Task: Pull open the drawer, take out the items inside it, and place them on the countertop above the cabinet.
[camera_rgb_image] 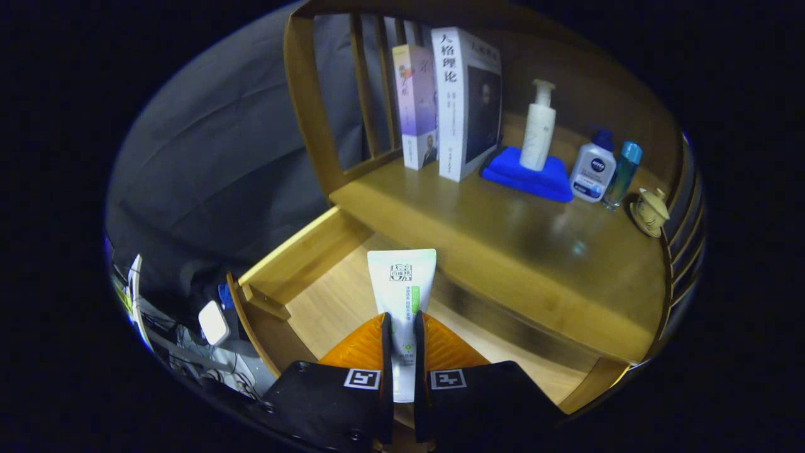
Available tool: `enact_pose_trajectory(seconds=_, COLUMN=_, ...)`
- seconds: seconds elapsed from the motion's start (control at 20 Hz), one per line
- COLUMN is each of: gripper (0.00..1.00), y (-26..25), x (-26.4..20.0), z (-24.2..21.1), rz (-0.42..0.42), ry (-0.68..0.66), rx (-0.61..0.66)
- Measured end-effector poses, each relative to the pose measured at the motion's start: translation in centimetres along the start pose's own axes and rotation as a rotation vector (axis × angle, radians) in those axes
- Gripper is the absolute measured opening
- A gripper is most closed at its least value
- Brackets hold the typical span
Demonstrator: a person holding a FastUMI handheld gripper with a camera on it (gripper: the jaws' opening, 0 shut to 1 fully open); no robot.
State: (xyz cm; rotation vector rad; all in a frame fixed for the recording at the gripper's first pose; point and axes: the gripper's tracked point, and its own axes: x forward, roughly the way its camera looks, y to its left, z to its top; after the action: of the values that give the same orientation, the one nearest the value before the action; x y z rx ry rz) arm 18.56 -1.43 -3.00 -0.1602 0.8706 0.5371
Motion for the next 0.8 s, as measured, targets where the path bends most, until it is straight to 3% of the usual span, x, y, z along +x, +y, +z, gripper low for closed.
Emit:
enact_pose_trajectory(seconds=0.35, gripper=0.15, y=-4.1, x=-1.0, z=5.4, rz=-0.085, ry=-0.202, rx=0.217)
enact_pose_trajectory(seconds=0.55, gripper=0.15, y=-7.7, x=-0.7, z=6.8, rz=-0.164, ry=-0.255, rx=0.381)
enact_pose_trajectory(seconds=0.8, gripper=0.18, y=-10.6, x=1.2, z=6.8, rz=-0.216, ry=-0.298, rx=0.495)
